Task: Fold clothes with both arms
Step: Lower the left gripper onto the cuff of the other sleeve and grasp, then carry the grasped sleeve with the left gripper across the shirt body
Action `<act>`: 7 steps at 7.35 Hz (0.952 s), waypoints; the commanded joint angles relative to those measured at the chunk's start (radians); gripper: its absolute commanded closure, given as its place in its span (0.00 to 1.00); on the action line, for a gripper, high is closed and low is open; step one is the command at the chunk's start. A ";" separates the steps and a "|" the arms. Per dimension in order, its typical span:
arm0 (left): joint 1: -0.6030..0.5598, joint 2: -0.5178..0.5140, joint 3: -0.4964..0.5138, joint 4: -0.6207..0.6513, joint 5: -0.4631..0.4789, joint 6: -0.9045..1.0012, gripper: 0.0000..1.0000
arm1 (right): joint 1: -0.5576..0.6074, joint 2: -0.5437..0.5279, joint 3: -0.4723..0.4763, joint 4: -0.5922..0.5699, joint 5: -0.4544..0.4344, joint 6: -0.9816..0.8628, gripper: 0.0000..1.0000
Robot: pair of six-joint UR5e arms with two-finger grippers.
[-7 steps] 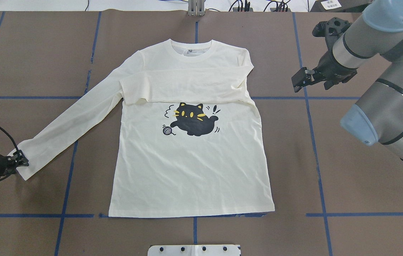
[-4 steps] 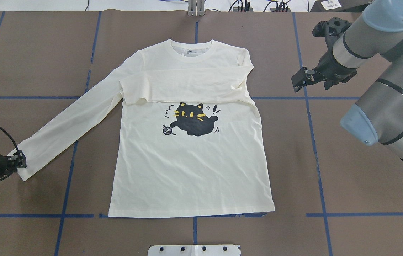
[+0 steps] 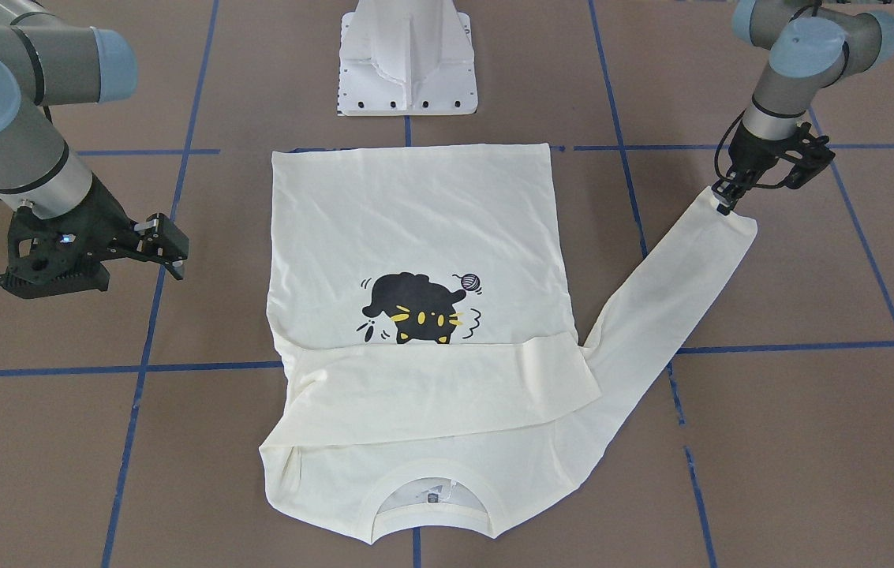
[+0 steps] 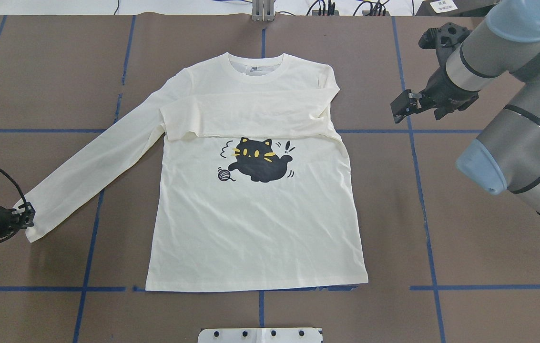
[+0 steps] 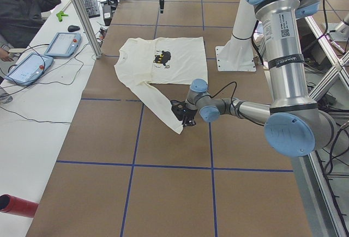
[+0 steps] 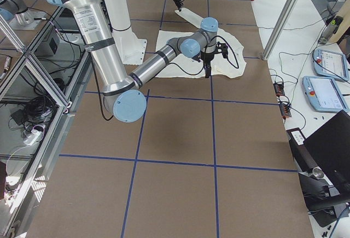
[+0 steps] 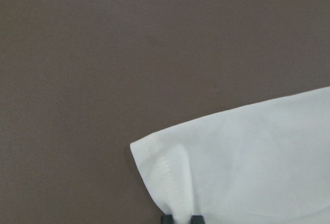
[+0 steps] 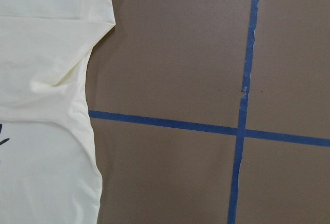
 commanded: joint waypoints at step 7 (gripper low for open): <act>-0.300 -0.714 0.104 0.559 -0.135 0.190 1.00 | 0.045 -0.257 0.162 0.003 0.010 -0.005 0.00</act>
